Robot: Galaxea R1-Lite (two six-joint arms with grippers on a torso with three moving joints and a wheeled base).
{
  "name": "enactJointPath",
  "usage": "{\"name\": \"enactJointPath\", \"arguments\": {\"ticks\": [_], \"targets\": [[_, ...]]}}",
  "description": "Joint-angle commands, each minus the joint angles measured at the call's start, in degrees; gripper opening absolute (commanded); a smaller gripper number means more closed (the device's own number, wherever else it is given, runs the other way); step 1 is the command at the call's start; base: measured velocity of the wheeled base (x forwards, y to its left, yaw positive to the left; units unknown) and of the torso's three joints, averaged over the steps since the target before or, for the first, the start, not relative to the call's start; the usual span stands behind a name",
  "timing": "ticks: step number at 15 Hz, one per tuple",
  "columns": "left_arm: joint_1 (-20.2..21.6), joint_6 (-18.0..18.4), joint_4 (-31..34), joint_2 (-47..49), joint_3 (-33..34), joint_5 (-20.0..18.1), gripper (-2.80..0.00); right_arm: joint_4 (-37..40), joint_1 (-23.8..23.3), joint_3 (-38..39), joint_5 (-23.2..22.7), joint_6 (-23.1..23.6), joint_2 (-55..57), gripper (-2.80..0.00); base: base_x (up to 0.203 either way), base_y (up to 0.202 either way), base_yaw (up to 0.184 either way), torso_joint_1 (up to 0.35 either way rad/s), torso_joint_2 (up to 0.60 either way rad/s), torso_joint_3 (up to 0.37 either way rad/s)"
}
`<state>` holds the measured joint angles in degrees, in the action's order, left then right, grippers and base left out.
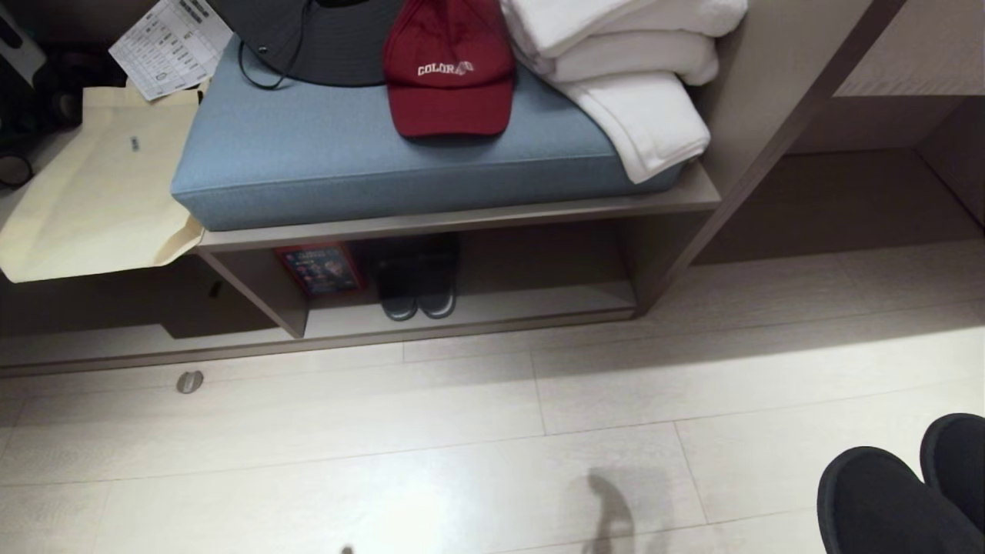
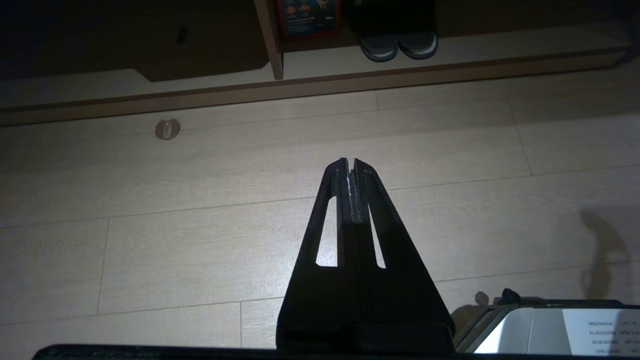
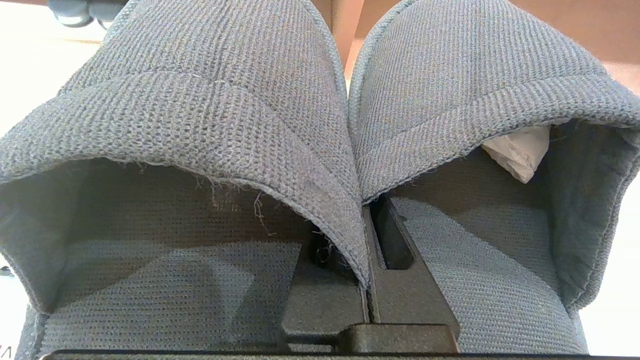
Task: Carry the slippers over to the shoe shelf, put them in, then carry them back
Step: Place the slippers on the floor
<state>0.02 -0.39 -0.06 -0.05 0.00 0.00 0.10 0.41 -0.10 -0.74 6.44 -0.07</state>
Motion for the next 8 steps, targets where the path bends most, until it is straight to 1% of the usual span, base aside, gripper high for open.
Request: {"name": "enactJointPath", "arguments": {"ticks": [1,8], "targets": [[0.06,-0.05,-0.02,0.05,0.00,0.00,-2.80,-0.01,0.02,0.01,-0.05,0.07,0.07,-2.80,0.000,0.000,0.000,0.004,0.00,0.204],[-0.01,-0.05,-0.02,0.05,0.00,0.00,-2.80,-0.01,0.02,0.01,-0.05,0.07,0.07,-2.80,0.000,0.000,0.000,0.003,0.00,0.202]]}}
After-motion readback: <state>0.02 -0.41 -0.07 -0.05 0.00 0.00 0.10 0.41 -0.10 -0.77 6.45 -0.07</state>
